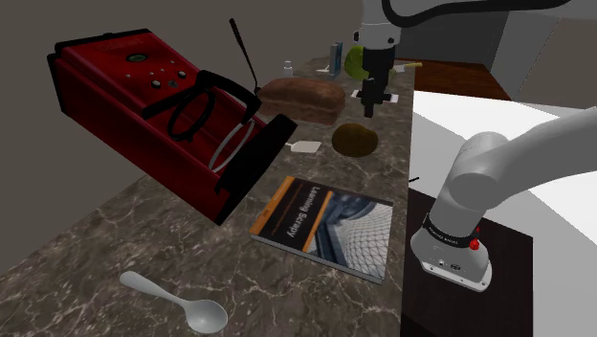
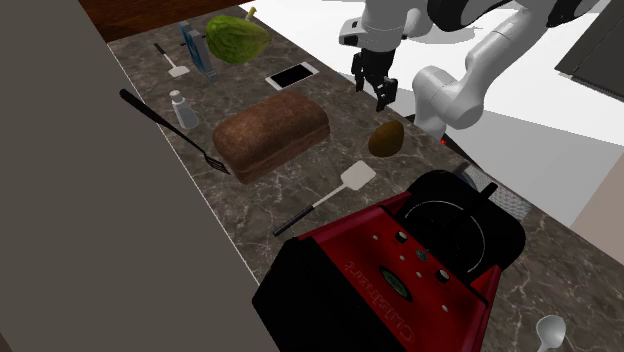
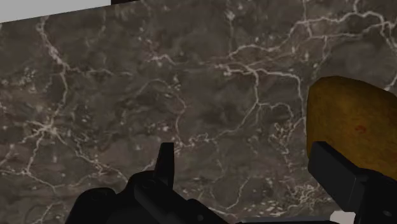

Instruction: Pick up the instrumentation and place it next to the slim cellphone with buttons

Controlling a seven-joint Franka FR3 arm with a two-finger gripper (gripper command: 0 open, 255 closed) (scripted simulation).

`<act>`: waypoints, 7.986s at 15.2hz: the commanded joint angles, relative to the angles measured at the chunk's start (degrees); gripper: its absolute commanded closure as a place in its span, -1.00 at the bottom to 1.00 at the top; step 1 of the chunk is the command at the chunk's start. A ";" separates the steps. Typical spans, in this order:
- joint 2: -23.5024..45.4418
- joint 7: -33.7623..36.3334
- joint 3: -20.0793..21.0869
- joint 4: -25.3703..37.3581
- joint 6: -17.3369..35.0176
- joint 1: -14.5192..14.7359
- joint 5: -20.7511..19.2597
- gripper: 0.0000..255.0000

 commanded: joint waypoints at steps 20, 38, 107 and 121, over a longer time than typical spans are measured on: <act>32.06 8.84 11.04 19.99 19.38 5.68 4.74 -1.00; 39.36 10.77 12.91 21.21 26.68 6.55 3.53 -1.00; 10.41 -23.78 -13.26 -2.75 21.49 -6.14 -3.17 1.00; 10.09 -23.81 -13.06 -1.06 19.48 -6.17 -3.05 -1.00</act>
